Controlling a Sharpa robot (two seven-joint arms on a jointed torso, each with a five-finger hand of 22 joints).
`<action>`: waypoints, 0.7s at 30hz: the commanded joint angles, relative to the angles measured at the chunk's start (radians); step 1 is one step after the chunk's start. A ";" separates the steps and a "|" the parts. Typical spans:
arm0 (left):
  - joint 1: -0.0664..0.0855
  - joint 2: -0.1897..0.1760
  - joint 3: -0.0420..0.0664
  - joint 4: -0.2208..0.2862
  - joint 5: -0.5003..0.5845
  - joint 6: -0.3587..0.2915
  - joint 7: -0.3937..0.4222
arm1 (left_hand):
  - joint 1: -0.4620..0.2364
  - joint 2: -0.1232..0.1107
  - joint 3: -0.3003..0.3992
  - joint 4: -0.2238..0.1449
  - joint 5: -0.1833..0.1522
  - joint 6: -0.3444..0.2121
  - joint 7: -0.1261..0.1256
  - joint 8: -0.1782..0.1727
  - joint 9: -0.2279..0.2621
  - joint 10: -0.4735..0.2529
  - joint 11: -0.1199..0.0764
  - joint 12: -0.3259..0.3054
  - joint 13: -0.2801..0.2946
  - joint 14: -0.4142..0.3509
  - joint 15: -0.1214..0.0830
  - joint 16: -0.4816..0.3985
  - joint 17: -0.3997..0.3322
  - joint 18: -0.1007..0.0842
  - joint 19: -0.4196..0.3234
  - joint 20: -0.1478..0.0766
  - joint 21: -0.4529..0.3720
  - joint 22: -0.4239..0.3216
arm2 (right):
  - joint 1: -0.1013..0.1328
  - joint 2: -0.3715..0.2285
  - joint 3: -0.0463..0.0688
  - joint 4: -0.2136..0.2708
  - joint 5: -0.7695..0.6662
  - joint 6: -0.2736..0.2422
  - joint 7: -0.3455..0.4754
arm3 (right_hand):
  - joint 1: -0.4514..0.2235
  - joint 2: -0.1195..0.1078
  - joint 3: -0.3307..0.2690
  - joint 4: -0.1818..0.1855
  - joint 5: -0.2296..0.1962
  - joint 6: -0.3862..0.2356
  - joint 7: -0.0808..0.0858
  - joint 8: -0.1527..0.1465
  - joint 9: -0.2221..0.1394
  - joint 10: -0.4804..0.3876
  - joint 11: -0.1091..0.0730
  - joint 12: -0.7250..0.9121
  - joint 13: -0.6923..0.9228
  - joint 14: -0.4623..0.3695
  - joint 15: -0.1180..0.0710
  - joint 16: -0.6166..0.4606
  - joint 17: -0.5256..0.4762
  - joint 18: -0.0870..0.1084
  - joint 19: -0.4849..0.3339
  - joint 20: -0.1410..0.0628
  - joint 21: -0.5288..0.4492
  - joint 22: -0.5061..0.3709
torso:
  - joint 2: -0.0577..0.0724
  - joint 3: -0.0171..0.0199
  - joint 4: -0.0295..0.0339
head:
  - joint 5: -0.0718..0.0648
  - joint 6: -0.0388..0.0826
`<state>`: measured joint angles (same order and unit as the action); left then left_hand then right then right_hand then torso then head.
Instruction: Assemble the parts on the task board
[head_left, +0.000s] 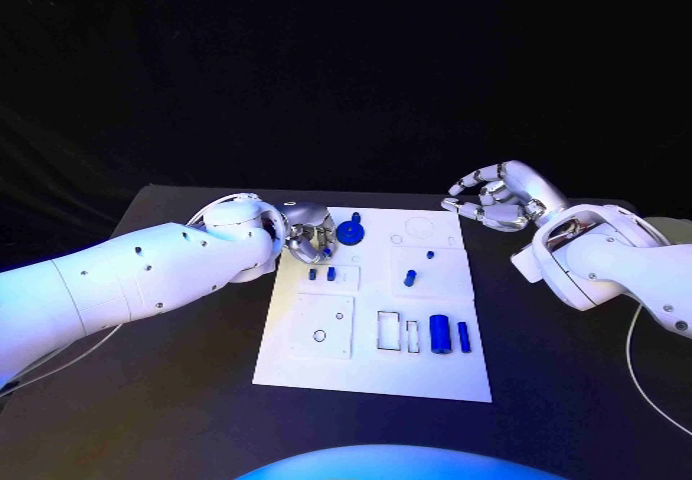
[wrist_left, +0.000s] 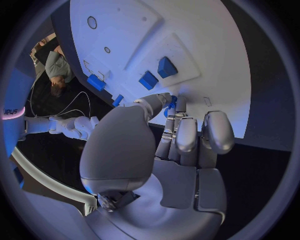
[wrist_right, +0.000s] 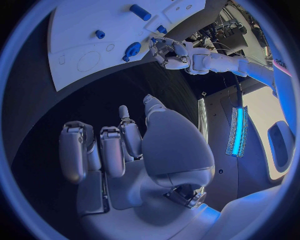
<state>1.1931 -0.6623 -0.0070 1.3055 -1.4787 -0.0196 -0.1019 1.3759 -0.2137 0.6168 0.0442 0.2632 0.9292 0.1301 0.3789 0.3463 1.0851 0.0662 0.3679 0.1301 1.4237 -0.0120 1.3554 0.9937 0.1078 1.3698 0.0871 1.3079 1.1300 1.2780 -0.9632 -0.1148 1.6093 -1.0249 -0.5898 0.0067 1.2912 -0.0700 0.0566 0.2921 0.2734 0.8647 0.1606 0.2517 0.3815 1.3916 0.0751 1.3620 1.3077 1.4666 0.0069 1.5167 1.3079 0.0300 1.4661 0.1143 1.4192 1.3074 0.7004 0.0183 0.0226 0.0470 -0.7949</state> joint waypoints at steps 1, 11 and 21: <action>-0.003 0.002 -0.001 0.000 0.004 0.021 -0.008 | -0.011 0.001 -0.002 -0.005 -0.004 -0.008 0.008 -0.010 -0.001 -0.002 0.005 -0.012 -0.002 -0.003 0.006 -0.004 -0.004 -0.012 -0.009 0.003 -0.007 -0.004 | -0.001 0.001 0.000 0.000 -0.005 0.005 0.007 | 0.002 0.009 0.004 -0.003 0.007 -0.003 -0.005 0.008 -0.002 0.000 -0.003 0.001 0.056 0.067 -0.009 -0.007 0.095 0.008 0.026 -0.011 -0.003 0.174 | -0.001 0.0004 0.0000 | 0.000 0.000; -0.003 0.000 -0.001 0.001 0.006 0.018 -0.013 | -0.028 -0.025 0.001 -0.010 -0.002 -0.088 0.034 -0.081 -0.022 -0.055 0.033 -0.073 -0.015 -0.021 0.030 -0.012 -0.040 -0.005 -0.030 0.020 -0.031 -0.037 | -0.002 0.000 0.000 -0.001 -0.005 0.004 0.008 | 0.002 0.009 0.004 -0.003 0.007 -0.003 -0.005 0.008 -0.002 0.000 -0.003 0.001 0.056 0.067 -0.009 -0.007 0.095 0.008 0.026 -0.011 -0.003 0.174 | 0.000 -0.0006 0.0005 | 0.000 0.001; -0.003 -0.003 -0.001 0.002 0.007 0.011 -0.019 | -0.037 -0.036 -0.004 -0.011 -0.002 -0.141 0.037 -0.118 -0.034 -0.100 0.046 -0.097 -0.019 -0.043 0.040 -0.029 -0.089 0.004 -0.054 0.027 -0.059 -0.079 | -0.003 0.000 0.000 -0.004 -0.010 0.009 0.003 | 0.003 0.007 0.004 -0.004 0.007 -0.005 -0.005 0.008 -0.002 -0.014 -0.003 -0.014 0.040 0.066 -0.009 -0.009 0.091 0.009 0.023 -0.011 -0.009 0.171 | 0.000 -0.0008 0.0000 | -0.001 -0.001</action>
<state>1.1911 -0.6655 -0.0078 1.3068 -1.4761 -0.0146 -0.1127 1.3431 -0.2464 0.6144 0.0362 0.2632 0.7952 0.1675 0.2665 0.3139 0.9928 0.1104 0.2749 0.1107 1.3843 0.0273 1.3303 0.9070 0.1081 1.3238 0.1160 1.2525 1.0538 1.2760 -0.9637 -0.1148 1.6062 -1.0250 -0.5895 0.0071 1.2912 -0.0700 0.0566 0.2921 0.2770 0.8641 0.1600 0.2572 0.3804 1.3819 0.0713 1.3484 1.3076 1.4666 0.0069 1.5132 1.3076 0.0301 1.4662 0.1072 1.4133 1.3081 0.6998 0.0177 0.0229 0.0458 -0.7950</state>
